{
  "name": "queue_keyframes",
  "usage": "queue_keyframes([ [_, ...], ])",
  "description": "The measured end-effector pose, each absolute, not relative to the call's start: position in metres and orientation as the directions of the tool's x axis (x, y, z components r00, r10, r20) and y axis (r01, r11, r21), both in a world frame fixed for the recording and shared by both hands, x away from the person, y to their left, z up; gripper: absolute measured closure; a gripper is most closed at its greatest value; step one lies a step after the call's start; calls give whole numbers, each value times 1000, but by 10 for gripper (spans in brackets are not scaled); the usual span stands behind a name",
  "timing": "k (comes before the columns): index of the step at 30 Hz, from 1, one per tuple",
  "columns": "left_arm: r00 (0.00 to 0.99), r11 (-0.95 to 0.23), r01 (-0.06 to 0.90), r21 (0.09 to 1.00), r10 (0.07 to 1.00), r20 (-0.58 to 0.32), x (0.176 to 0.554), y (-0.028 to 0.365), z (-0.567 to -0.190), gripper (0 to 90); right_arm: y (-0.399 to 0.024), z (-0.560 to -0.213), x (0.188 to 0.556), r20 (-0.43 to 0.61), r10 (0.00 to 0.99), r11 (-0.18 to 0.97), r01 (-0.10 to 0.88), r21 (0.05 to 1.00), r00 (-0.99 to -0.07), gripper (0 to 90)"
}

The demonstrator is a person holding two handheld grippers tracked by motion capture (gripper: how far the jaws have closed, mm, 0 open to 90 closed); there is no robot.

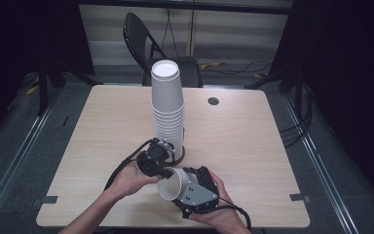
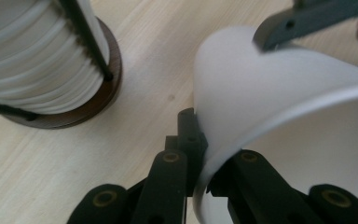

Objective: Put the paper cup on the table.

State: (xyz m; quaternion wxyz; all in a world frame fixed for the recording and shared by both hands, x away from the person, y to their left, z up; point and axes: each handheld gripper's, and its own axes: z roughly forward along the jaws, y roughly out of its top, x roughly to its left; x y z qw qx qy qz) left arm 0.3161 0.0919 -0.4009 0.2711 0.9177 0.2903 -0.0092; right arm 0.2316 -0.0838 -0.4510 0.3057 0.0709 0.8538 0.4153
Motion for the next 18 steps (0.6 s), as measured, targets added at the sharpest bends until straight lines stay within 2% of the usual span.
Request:
queue_keyframes([
  [15, 825, -666, 549, 505, 530, -197, 316, 85, -406, 866, -69, -451, 233, -468, 374, 632, -150, 760, -801, 74],
  [18, 813, -634, 570, 523, 530, -242, 317, 89, -407, 863, -70, -450, 234, -461, 381, 624, -145, 768, -801, 76],
])
